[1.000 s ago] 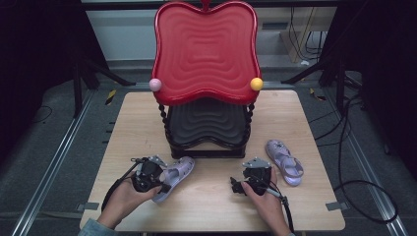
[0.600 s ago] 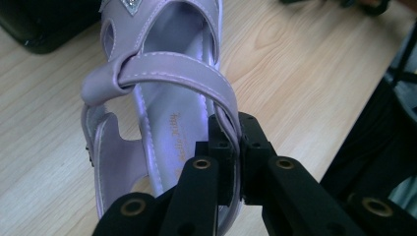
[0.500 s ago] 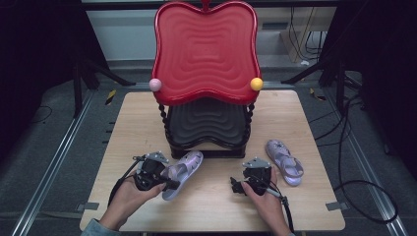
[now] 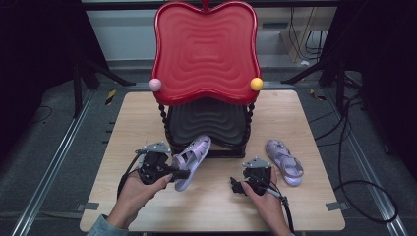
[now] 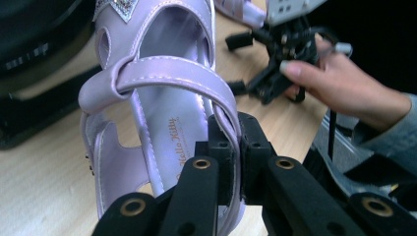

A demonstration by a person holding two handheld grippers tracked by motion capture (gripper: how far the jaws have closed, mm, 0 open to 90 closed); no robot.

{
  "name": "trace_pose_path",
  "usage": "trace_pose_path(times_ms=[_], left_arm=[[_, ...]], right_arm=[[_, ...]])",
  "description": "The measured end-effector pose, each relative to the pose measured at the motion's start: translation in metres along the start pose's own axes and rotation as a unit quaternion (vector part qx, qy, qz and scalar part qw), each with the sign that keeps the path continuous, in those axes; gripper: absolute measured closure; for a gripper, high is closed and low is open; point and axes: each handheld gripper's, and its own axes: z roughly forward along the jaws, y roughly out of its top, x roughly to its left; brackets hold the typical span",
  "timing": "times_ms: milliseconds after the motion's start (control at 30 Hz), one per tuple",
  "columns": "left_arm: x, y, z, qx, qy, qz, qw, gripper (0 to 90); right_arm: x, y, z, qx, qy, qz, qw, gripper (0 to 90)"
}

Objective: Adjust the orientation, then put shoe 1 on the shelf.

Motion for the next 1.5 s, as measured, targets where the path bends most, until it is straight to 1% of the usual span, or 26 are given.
trace_pose_path(times_ms=[67,100,133,233,367,400,433,467,500,533,700,800,833,867,900,933,1067,1100,1167,1200,1300,1333,1367,1400,1433,1500], left_arm=[[-0.001,0.004,0.001,-0.011,-0.001,-0.001,0.9999,86.3],[-0.002,0.008,0.003,-0.023,0.001,-0.002,0.9997,86.3],[-0.002,0.008,0.003,-0.023,0.001,-0.002,0.9997,86.3],[-0.004,0.014,0.005,-0.041,-0.002,-0.003,0.9991,86.3],[-0.007,0.024,0.008,-0.067,0.007,0.000,0.9978,86.2],[-0.007,0.029,0.011,-0.081,0.009,-0.001,0.9967,86.2],[-0.007,0.029,0.011,-0.081,0.009,-0.001,0.9967,86.2],[-0.007,0.034,0.013,-0.090,0.020,0.000,0.9957,86.3],[-0.007,0.036,0.015,-0.096,0.026,-0.001,0.9950,86.3],[-0.007,0.036,0.015,-0.096,0.026,-0.001,0.9950,86.3],[-0.004,0.046,0.019,-0.130,0.032,-0.014,0.9909,86.2],[-0.001,0.053,0.021,-0.149,0.042,-0.018,0.9877,86.3],[0.001,0.058,0.022,-0.163,0.055,-0.020,0.9849,86.2],[0.001,0.058,0.022,-0.163,0.055,-0.020,0.9849,86.2],[0.002,0.060,0.023,-0.170,0.062,-0.021,0.9833,86.2],[0.005,0.063,0.025,-0.181,0.070,-0.024,0.9808,86.2],[0.012,0.068,0.029,-0.200,0.079,-0.035,0.9759,86.2],[0.016,0.070,0.031,-0.209,0.085,-0.037,0.9735,86.2],[0.018,0.072,0.034,-0.214,0.097,-0.038,0.9713,86.2],[0.018,0.072,0.034,-0.214,0.097,-0.038,0.9713,86.2],[0.021,0.075,0.038,-0.229,0.116,-0.038,0.9658,86.2],[0.021,0.075,0.038,-0.229,0.116,-0.038,0.9658,86.2],[0.022,0.075,0.039,-0.233,0.120,-0.038,0.9642,86.2],[0.023,0.076,0.041,-0.240,0.129,-0.039,0.9613,86.2],[0.023,0.076,0.041,-0.240,0.129,-0.039,0.9613,86.3],[0.024,0.077,0.044,-0.247,0.142,-0.037,0.9578,86.2]], right_arm=[[0.000,0.000,0.000,0.000,0.000,0.000,1.0000,0.4],[0.000,0.000,0.000,0.000,0.000,0.000,1.0000,0.4],[0.000,0.000,0.000,0.000,0.000,0.000,1.0000,0.4],[0.000,0.000,0.000,0.000,0.000,0.000,1.0000,0.5],[0.000,0.000,0.000,0.000,0.000,0.000,1.0000,0.5],[0.000,0.000,0.000,0.000,0.000,-0.002,1.0000,0.4],[0.000,0.000,0.000,0.000,0.000,-0.002,1.0000,0.4],[0.000,0.000,0.000,0.000,-0.001,-0.002,1.0000,0.4],[0.000,0.000,0.000,0.000,-0.001,-0.002,1.0000,0.4],[0.000,0.000,0.000,0.000,-0.001,-0.002,1.0000,0.4],[0.000,0.000,0.000,0.000,-0.001,-0.002,1.0000,0.4],[0.000,0.000,0.000,-0.001,-0.001,-0.003,1.0000,0.4],[0.000,0.000,0.000,-0.001,-0.001,-0.003,1.0000,0.4],[0.000,0.000,0.000,-0.001,-0.001,-0.003,1.0000,0.4],[0.000,0.000,0.000,-0.001,-0.001,-0.003,1.0000,0.4],[0.000,0.000,0.000,-0.001,-0.001,-0.003,1.0000,0.4],[0.000,0.000,0.000,-0.001,-0.002,-0.004,1.0000,0.4],[0.000,0.000,0.000,0.000,-0.002,-0.003,1.0000,0.4],[0.000,0.000,0.000,0.000,-0.001,-0.003,1.0000,0.4],[0.000,0.000,0.000,0.000,-0.001,-0.003,1.0000,0.4],[0.000,0.000,0.000,-0.001,-0.001,-0.003,1.0000,0.4],[0.000,0.000,0.000,-0.001,-0.001,-0.003,1.0000,0.4],[0.000,0.000,0.000,-0.001,0.000,-0.002,1.0000,0.4],[0.000,0.000,0.000,-0.001,-0.001,-0.003,1.0000,0.4],[0.000,0.000,0.000,-0.001,-0.001,-0.003,1.0000,0.4],[0.000,0.000,0.000,-0.001,-0.001,-0.003,1.0000,0.4]])
